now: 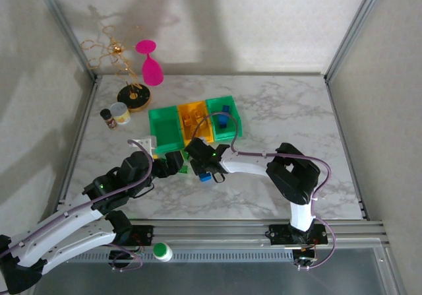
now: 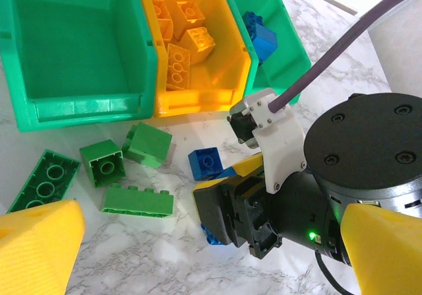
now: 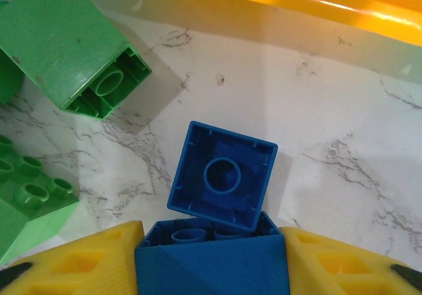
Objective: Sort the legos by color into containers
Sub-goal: Pick up the lego from the center of the table.
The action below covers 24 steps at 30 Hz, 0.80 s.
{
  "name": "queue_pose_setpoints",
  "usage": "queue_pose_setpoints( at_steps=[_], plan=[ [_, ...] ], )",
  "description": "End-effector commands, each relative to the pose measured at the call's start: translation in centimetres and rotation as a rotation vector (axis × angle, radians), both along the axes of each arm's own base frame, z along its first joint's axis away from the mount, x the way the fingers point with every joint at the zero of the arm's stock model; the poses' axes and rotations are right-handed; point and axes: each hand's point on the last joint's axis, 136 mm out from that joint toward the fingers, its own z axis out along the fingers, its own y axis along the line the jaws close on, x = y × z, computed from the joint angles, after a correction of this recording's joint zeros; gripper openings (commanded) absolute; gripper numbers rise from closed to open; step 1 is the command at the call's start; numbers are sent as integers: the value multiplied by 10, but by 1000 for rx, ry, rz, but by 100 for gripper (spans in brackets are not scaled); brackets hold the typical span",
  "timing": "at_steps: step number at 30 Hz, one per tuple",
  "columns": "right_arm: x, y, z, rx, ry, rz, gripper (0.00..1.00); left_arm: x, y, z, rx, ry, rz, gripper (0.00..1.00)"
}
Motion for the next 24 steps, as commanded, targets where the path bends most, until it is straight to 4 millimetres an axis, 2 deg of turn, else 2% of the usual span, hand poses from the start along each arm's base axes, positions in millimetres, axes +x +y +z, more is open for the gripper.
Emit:
queue_pose_setpoints(
  at_steps=[1, 11, 19, 24],
  plan=[
    [6, 0, 5, -7, -5, -1, 48, -2, 1, 3, 14, -1, -3, 100],
    [13, -6, 28, 22, -32, -37, 46, 2, 0, 9, 5, -25, 2, 100],
    [24, -22, 63, 87, -68, -92, 46, 7, -5, 27, 11, -64, -13, 100],
    [38, -36, 86, 122, -104, -135, 46, 14, -11, 43, 18, -95, -25, 100]
  ],
)
